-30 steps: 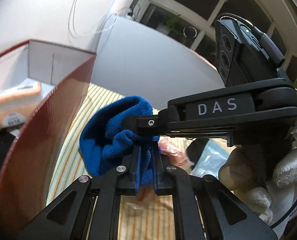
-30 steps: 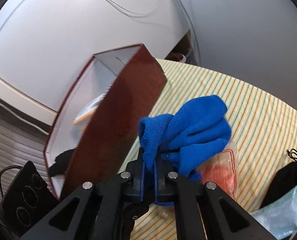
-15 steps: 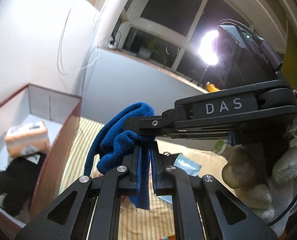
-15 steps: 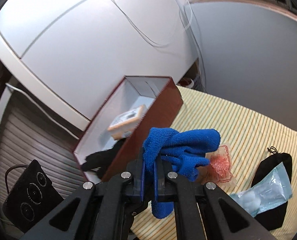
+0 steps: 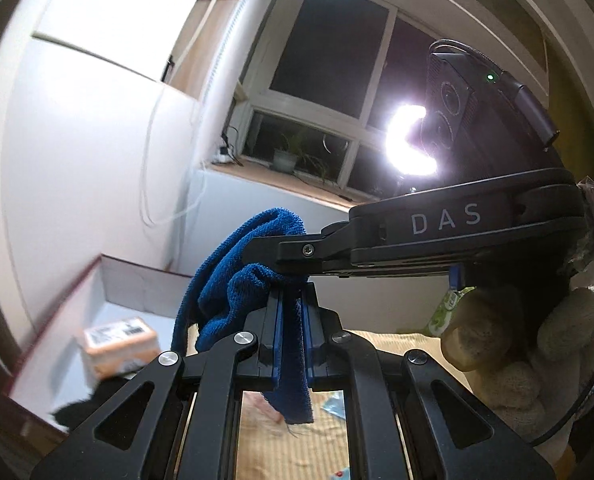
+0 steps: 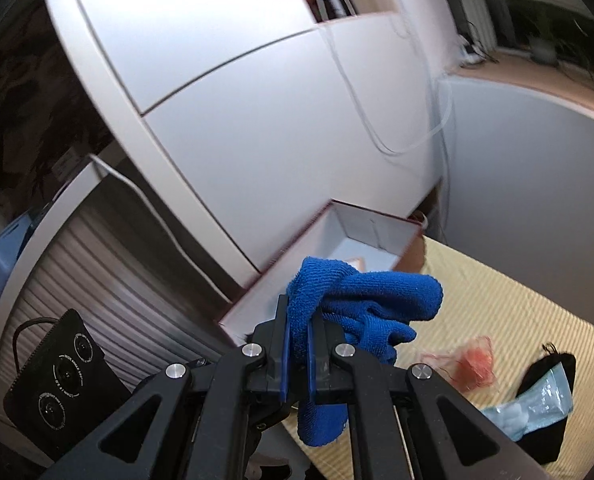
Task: Organize soft objects
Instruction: 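Lift the blue cloth with the left tool toward the shoebox, then lower the blue cloth into the shoebox and open the left tool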
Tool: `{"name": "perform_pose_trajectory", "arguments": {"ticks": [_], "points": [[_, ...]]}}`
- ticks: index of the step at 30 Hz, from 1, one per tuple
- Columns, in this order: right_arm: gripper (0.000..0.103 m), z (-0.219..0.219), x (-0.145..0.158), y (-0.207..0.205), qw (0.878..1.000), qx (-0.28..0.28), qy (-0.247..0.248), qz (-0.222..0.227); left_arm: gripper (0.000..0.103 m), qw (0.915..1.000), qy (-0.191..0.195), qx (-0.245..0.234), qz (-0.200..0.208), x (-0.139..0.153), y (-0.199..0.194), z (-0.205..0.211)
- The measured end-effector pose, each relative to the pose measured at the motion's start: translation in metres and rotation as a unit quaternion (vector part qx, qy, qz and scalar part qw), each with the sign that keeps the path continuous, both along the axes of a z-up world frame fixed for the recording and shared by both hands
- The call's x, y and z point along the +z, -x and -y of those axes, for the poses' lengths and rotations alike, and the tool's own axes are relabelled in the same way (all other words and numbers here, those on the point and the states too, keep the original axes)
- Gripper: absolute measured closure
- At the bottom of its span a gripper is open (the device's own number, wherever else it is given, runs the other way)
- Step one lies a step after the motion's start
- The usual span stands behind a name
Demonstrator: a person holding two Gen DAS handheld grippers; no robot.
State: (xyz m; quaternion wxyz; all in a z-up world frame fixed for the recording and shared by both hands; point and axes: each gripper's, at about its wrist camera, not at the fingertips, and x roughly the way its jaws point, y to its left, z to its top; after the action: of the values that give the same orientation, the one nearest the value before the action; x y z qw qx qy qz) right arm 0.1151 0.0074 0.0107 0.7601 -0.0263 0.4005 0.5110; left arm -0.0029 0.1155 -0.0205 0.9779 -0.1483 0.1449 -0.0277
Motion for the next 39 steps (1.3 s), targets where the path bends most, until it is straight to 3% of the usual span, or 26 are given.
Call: {"name": "perform_pose_trajectory", "arguments": {"ticks": [9,17,34,39], "points": [[0.097,-0.061,0.009,0.011,0.999,0.027,-0.006,0.018,0.096,0.9991,-0.023,0.035,-0.001,0.009,0.003,-0.053],[0.097,-0.114,-0.002,-0.015,0.999,0.030,0.004,0.014,0.096,0.9976,-0.037,0.051,-0.029,0.005,-0.025,-0.087],[0.097,-0.176,-0.066,-0.102,0.999,-0.008,0.048,-0.021,0.096,0.9905,-0.037,0.072,-0.111,-0.040,-0.116,-0.126],[0.097,-0.187,-0.083,-0.117,0.998,-0.018,0.061,-0.027,0.096,0.9881,-0.031,0.076,-0.130,-0.051,-0.121,-0.130]]}}
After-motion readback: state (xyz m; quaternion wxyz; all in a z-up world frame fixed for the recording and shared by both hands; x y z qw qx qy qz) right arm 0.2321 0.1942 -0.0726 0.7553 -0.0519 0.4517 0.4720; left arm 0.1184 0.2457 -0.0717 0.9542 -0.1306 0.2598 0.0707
